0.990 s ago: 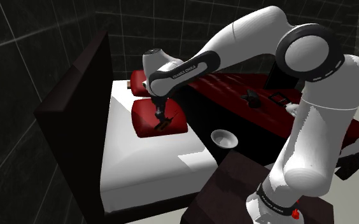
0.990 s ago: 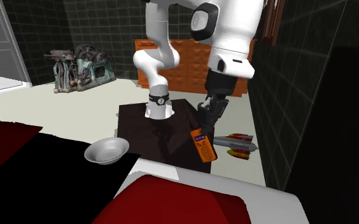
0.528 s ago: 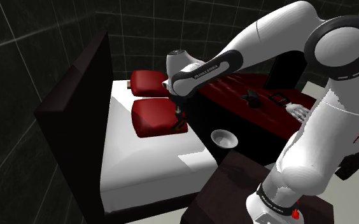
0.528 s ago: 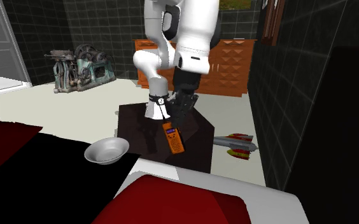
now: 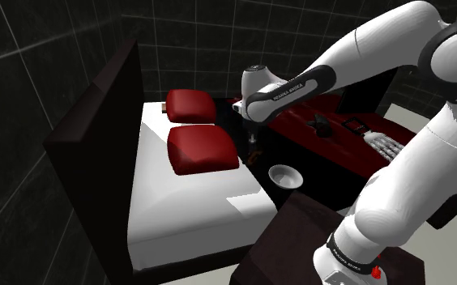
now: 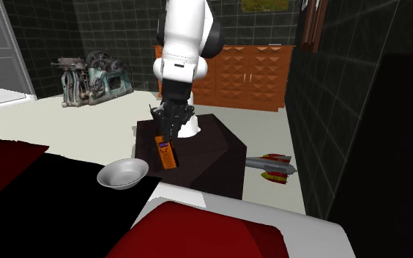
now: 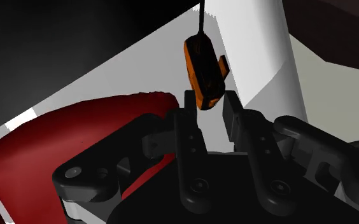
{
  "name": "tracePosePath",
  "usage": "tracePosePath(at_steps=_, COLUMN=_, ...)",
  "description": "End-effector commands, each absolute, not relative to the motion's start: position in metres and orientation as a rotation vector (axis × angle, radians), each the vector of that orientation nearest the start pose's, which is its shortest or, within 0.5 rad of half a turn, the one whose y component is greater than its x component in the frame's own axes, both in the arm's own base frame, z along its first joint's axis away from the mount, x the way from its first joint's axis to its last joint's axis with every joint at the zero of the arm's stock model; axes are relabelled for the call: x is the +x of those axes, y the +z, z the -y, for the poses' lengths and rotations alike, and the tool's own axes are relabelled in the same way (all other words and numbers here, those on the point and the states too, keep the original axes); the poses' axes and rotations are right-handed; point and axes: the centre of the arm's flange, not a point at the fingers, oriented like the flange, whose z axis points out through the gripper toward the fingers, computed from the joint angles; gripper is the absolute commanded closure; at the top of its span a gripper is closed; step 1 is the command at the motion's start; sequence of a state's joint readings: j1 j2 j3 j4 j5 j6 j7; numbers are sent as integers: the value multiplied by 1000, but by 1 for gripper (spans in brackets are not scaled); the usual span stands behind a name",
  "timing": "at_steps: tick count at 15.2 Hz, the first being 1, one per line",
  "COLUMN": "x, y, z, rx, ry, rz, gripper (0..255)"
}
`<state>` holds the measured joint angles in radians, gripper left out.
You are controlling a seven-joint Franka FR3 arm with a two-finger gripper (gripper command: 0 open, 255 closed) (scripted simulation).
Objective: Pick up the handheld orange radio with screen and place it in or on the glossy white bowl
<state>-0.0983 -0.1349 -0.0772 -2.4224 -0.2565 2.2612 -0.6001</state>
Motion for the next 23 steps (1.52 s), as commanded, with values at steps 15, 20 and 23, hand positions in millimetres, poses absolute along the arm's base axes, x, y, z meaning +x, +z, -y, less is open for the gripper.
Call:
tracePosePath(at_steps=15, x=346, y=351, z=233, rx=-3155, ry=154, rz=964, gripper=255)
tracePosePath(at_steps=20, x=346, y=325, z=233, rx=-3155, ry=154, rz=964, gripper=255)
tracePosePath(at_steps=23, x=346, y=309, z=233, rx=-3155, ry=154, rz=964, gripper=255)
